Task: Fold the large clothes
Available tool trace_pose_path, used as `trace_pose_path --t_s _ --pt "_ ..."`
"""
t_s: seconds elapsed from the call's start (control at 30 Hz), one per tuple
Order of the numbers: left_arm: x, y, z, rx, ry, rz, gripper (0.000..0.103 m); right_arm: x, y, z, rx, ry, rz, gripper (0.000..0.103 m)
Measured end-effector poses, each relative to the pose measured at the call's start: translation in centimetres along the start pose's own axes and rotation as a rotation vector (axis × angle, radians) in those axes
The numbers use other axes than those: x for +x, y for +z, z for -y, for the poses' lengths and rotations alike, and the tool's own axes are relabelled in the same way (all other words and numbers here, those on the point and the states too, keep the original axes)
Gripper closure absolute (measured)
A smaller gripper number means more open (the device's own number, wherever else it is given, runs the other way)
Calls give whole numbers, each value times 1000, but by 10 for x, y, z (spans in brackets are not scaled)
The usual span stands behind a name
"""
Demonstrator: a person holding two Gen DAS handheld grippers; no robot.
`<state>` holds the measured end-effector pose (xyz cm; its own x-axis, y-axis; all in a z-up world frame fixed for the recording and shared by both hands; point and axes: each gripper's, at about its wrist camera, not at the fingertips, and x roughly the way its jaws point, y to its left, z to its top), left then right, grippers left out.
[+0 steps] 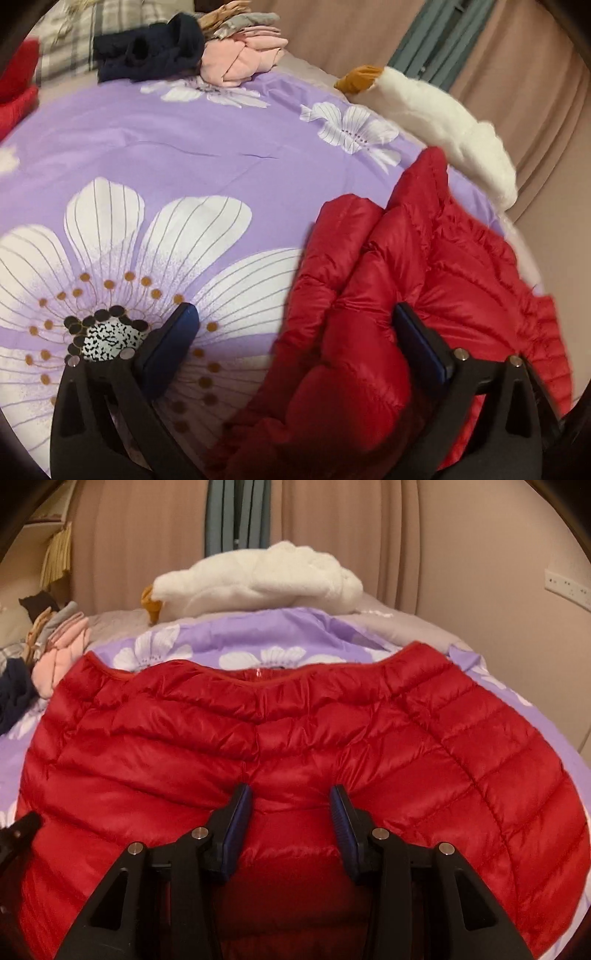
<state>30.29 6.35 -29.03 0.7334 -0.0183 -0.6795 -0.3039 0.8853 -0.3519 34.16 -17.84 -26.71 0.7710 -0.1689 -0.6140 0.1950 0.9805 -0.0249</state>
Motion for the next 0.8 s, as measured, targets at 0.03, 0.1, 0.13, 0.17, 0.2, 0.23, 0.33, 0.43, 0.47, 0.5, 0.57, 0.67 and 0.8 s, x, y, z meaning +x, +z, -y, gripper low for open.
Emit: trace_pose_path --t_s 0.03,0.1,0.13,0.17,0.2,0.23,0.33,0.43,0.47,0.5,0.57,0.67,0.8 --pt "1 0 3 12 13 -2 0 2 1 0 -1 -3 -5 61" --pt "3 -1 6 25 27 -8 0 4 2 -3 -12 -20 0 61" --pt "4 -1 5 19 21 -8 0 5 2 -4 -16 -24 3 61" --pt "4 0 3 17 18 -8 0 5 3 -4 -17 -24 4 60" --pt "5 0 4 18 20 -7 0 5 3 -4 -15 -20 5 60" --pt "5 0 5 22 24 -7 0 -2 -1 -4 -12 -19 7 60" --pt "4 0 2 21 22 -7 0 -6 -4 -4 -9 -17 13 60" --pt "4 -1 3 23 25 -7 0 -9 -7 -6 -9 -20 17 60" --pt "6 0 4 24 26 -8 0 -9 -7 -6 -8 -19 18 60" --pt "6 0 4 23 25 -8 0 -9 -7 -5 -8 -19 19 59" --pt "6 0 4 27 26 -4 0 -9 -7 -6 -7 -19 20 59" --pt "6 0 3 28 27 -4 0 -10 -7 -6 -7 -20 23 59" --pt "6 0 3 27 27 -4 0 -10 -7 -5 -6 -19 25 59"
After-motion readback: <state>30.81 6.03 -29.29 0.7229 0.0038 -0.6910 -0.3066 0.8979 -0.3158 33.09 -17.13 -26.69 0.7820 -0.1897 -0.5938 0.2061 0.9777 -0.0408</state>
